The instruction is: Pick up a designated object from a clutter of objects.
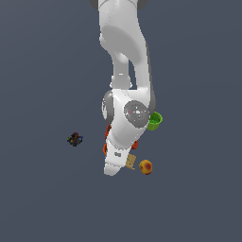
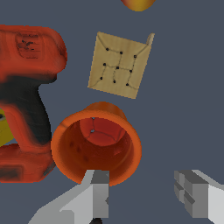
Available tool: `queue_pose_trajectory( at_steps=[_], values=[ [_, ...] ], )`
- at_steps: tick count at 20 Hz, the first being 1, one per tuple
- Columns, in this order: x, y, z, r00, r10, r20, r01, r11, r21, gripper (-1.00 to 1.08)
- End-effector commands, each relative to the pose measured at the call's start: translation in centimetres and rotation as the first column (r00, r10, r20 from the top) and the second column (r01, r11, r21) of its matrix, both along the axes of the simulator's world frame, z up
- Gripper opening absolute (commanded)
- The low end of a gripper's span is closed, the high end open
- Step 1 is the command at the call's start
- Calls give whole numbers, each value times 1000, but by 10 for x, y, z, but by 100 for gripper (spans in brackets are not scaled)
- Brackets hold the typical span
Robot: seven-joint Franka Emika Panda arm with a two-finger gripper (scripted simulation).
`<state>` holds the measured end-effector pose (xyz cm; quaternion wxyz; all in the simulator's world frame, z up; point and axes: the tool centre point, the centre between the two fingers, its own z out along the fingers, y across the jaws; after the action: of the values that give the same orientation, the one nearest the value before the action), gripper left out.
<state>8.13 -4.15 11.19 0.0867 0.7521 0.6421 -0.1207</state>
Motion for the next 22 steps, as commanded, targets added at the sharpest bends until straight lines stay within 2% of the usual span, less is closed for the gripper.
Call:
queue_pose_trajectory(
  at_steps=[1, 7, 22],
  values=[
    [2, 0, -6, 999, 45, -11, -45, 999, -3, 28],
    [4, 1, -14, 995, 96, -26, -96, 995, -5, 28],
    [1, -8, -43, 995, 100, -27, -100, 995, -5, 28]
  ],
)
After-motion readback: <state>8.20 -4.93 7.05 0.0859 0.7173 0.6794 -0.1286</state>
